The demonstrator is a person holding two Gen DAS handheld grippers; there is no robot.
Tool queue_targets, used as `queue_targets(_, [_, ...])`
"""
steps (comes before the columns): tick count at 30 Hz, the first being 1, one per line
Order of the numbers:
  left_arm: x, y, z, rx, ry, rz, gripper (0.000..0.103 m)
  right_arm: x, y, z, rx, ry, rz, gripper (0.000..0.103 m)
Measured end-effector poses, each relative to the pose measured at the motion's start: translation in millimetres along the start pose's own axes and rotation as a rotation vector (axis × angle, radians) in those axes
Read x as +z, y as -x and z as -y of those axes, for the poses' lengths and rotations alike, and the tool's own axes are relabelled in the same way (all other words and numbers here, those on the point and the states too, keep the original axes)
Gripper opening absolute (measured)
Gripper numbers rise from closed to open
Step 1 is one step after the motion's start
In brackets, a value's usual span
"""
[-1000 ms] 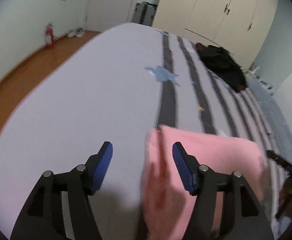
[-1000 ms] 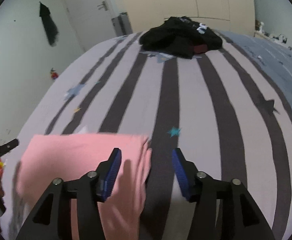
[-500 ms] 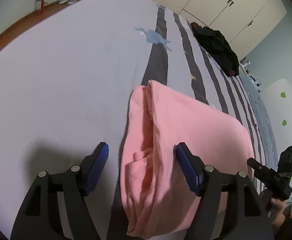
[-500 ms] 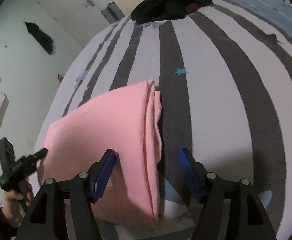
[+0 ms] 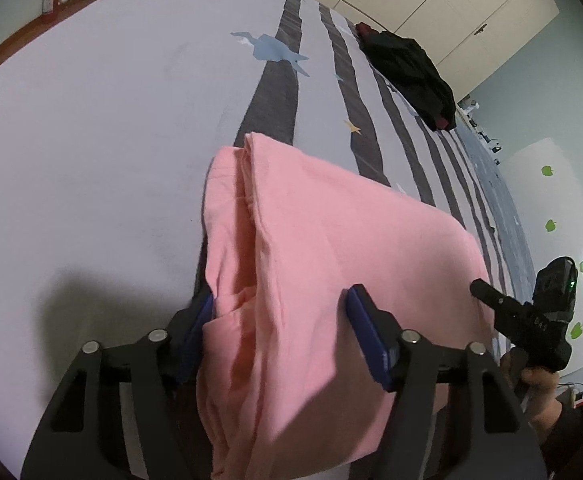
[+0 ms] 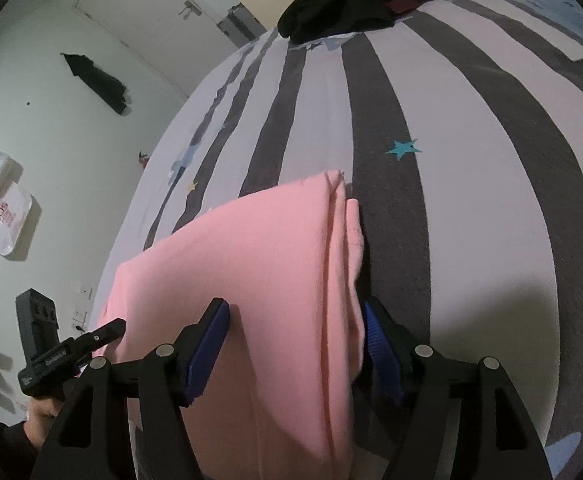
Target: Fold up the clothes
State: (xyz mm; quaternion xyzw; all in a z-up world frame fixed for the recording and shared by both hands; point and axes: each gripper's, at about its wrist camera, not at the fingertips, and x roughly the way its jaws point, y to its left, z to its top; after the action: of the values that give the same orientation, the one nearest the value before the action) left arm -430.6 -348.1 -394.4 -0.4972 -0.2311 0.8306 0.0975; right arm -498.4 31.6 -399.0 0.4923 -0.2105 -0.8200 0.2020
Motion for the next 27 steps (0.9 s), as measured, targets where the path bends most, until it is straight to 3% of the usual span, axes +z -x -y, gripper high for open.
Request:
queue_targets(4, [-7.5,5.0,1.2,-0.018,-0.016,0.011,0.049,-3.4,3.2,5.4,0.001,-0.014,0.001,0.045])
queue_targets(7, [-8.5,4.7,2.7,-0.032,-0.035,0.027,0.040,-2.2,0.3,-0.7,-0.021,0.007,-0.004,0.037])
queue_targets(9, [-8.2,3.8,5.2,-0.035,-0.049,0.042,0.036,-0.4,-2.6,-7.6,-0.044,0.030,-0.009,0.024])
queue_targets(16, [12.6,19.4,7.6,-0.057,-0.093,0.055,0.025,8.0,5.4,-39.0,-0.130,0.055,0.014,0.013])
queue_targets(22, [89.9,51.5,-8.1,-0.075,-0.136,0.144,0.025,31.9,20.1,-96.4,-0.102,0.076,0.086,0.012])
queue_targets(27, [175.5,59.2,-34.1,-0.029,-0.225,0.194,0.025,85.9,-10.3,-140.2,-0.044,0.095,0.155,0.012])
